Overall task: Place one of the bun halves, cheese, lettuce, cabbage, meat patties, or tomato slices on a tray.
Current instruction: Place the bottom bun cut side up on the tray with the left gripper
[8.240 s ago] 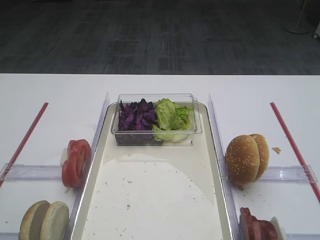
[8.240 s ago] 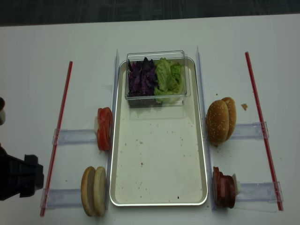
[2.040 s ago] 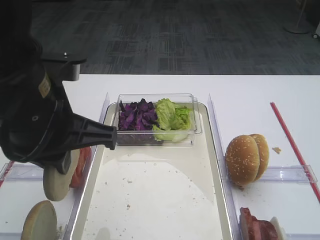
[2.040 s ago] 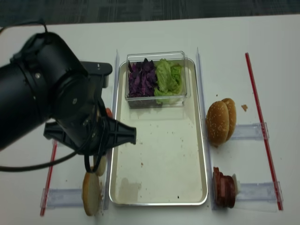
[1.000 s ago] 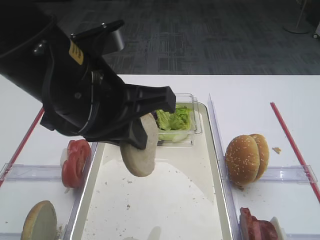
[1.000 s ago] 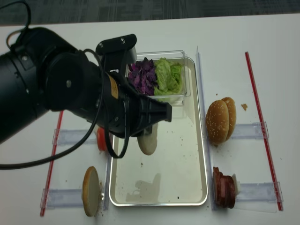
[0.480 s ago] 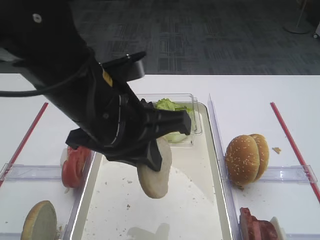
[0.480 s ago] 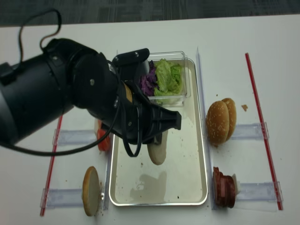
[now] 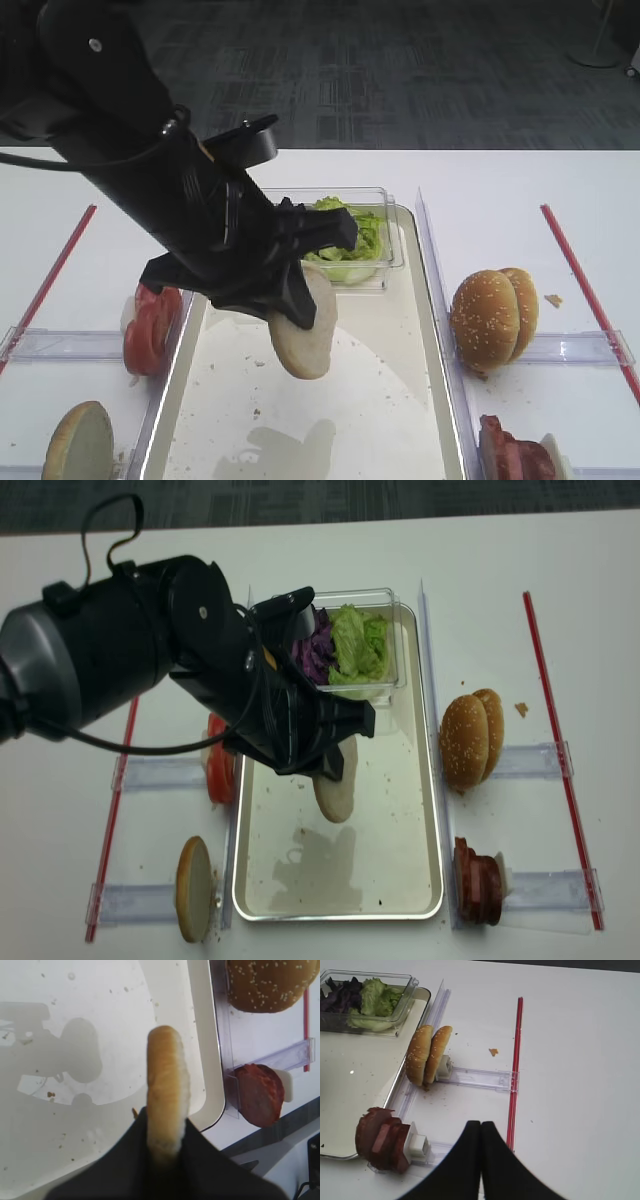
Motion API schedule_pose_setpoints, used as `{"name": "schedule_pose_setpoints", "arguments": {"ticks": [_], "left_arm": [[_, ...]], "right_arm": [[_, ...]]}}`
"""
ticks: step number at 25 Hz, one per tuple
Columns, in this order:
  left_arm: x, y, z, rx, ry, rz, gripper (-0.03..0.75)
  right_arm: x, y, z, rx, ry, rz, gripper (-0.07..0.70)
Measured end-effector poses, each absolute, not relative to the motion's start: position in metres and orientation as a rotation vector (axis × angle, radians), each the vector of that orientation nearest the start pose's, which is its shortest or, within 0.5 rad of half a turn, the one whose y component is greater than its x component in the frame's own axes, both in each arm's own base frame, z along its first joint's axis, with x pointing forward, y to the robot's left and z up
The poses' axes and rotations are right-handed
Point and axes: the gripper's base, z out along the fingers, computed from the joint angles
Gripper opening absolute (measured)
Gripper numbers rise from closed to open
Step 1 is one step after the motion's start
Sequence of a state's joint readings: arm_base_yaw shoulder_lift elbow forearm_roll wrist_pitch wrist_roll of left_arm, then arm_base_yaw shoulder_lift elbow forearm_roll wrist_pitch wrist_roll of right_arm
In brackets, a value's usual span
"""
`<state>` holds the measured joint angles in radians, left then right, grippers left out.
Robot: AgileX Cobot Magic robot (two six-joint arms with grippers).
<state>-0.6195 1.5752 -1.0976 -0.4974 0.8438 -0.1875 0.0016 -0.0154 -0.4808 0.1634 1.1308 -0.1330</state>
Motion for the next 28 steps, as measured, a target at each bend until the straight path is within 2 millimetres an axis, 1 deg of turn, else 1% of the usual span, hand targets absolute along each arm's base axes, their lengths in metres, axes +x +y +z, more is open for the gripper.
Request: {"name": "schedule_pose_setpoints", "arguments": {"ticks": [3,5,8,14,17,23,28], "left_arm": [[0.243,-0.204,0.248,0.243,2.901,-0.815,0.044],[0.247,-0.202,0.242,0.253,2.917,-0.825,0.044],[0.253,-0.204,0.23,0.276,2.943,-0.829,0.044],[0.26,-0.211,0.198,0.312,3.02,-0.833,0.043],[0.263,-0.213,0.188,0.326,3.036,-0.832,0.043],[0.272,-0.212,0.174,0.316,3.032,-0.884,0.043],[0.276,-0.209,0.172,0.308,3.02,-0.889,0.041]], "right_arm": [[-0.009,0.013,0.267,-0.156,2.103,0.119,0.364],[-0.009,0.013,0.267,-0.156,2.103,0.119,0.364],[-0.009,0.013,0.267,-0.156,2.103,0.119,0.364],[-0.009,0.013,0.267,-0.156,2.103,0.119,0.364],[-0.009,0.013,0.267,-0.156,2.103,0.119,0.364],[-0.009,0.013,0.267,-0.156,2.103,0.119,0.364],[-0.009,0.013,0.267,-0.156,2.103,0.119,0.364]]}}
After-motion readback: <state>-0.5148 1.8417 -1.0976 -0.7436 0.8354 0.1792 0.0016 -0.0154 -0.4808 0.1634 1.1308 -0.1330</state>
